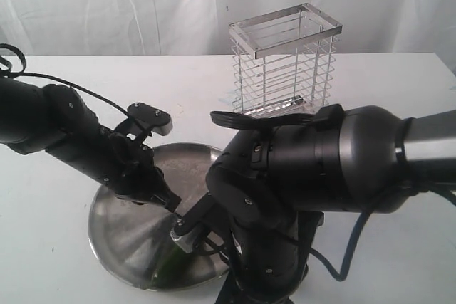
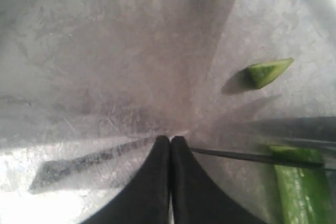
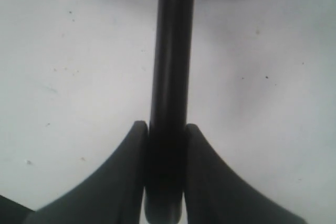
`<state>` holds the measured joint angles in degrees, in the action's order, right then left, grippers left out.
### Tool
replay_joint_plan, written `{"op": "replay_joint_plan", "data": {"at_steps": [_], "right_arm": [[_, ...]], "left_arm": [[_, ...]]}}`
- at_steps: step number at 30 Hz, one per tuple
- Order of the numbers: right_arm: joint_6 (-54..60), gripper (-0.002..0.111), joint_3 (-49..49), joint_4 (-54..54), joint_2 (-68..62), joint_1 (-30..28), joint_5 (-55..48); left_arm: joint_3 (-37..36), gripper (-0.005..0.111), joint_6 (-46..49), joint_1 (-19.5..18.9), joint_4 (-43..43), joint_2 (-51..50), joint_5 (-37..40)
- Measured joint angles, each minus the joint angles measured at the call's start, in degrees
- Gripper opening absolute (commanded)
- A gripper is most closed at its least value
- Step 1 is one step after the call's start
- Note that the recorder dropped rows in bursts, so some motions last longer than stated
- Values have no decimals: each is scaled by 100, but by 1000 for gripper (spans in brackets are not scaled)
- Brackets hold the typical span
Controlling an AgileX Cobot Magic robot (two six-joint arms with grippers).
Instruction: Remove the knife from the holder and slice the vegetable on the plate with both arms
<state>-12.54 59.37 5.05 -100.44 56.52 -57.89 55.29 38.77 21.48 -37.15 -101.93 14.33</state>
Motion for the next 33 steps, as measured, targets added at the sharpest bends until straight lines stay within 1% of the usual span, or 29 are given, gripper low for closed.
{"op": "replay_joint_plan", "data": {"at_steps": [3,4,5,6,7,8,9,13,17,21,33], "right_arm": [[118,0,73,-27,0,0,11],[133,0,103,-27,0,0,24],[161,0,159,-27,-12,0,39],[183,0,169,-27,-12,0,50],[212,0,169,-27,-22,0,50],[221,0,169,-27,-34,0,50],[235,0,169,-27,-45,0,50],[257,0,169,-27,-56,0,50],[257,0,169,-27,-56,0,105],[257,0,169,-27,-56,0,128],[268,0,169,-27,-56,0,128]], "left_arm": [[0,1,29,0,-26,563,373],[7,8,29,0,59,670,579],[7,14,43,0,147,788,941],[7,28,43,0,191,798,1143],[7,39,43,0,259,784,1519],[7,53,43,0,273,771,1637],[-73,59,43,10,287,747,1693],[-362,60,65,23,178,653,1524],[-403,60,92,320,142,533,1387],[-403,60,105,483,142,395,1262],[-403,60,43,516,245,146,952]]}}
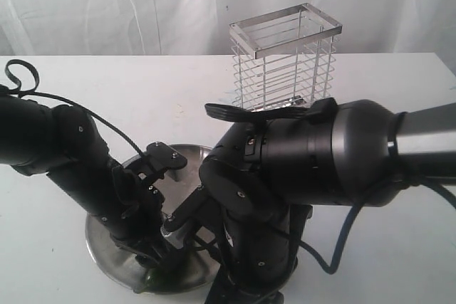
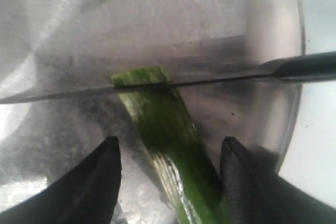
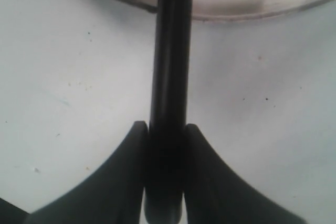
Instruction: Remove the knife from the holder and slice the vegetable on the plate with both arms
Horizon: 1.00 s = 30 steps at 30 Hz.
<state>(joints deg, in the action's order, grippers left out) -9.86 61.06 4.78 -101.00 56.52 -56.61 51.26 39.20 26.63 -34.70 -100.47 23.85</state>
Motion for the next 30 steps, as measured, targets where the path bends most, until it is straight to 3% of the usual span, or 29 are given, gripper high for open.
{"op": "replay_joint_plan", "data": {"at_steps": [19,30], "right_arm": [[148,0,51,0,0,0,-275],[263,0,109,60,-78,0,-718]], "left_arm": [[0,60,-473,-11,281,0,-364],[0,60,-721,-354,314,0,-469]]}}
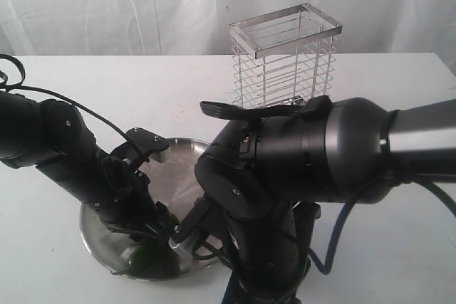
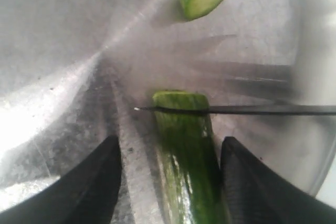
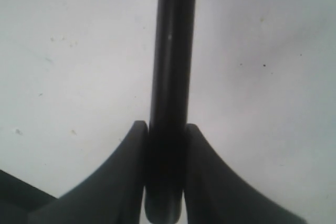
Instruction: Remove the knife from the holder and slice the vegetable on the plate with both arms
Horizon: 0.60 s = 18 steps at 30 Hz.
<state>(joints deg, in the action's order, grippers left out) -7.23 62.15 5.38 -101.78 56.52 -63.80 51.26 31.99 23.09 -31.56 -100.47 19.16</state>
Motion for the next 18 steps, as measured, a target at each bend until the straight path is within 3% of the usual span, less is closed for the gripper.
{"op": "replay_joint_plan", "data": {"at_steps": [18], "right_arm": [[137,0,629,45,-487,0,-51]], "left_arm": [[0,60,0,-42,-52,0,-28]]}}
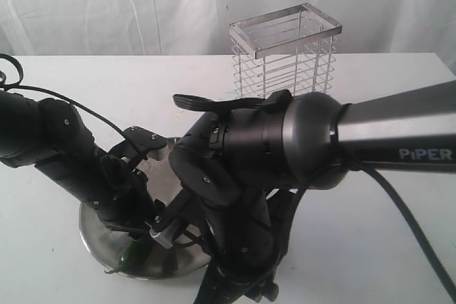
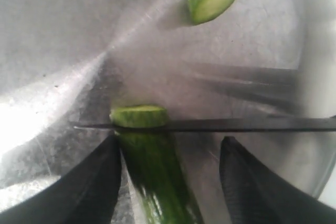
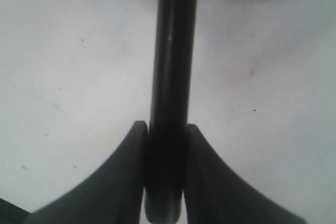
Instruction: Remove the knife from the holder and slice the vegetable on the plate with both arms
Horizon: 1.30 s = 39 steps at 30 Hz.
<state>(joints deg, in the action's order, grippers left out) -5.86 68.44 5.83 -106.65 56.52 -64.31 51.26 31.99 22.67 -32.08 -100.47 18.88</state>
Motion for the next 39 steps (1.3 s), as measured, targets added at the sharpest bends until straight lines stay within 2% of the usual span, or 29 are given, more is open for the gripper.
{"op": "replay_joint_plan", "data": {"at_steps": [6,10,22,33,39], "right_arm": [[11,0,122,21,-123,0,-11],[46,0,131,21,-172,0,-21],[92,0,131,21,-172,0,-21],[92,0,131,21,-172,0,-21],[103,0,131,32,-172,0,-21]], "left_arm": [[128,60,0,0,64,-47,196],[141,60,-11,-13,412,-25,218],[141,60,-32,-623,737,795,143],[141,60,-132,-655,623,853,37],[141,60,-132,-655,623,493,-87]]}}
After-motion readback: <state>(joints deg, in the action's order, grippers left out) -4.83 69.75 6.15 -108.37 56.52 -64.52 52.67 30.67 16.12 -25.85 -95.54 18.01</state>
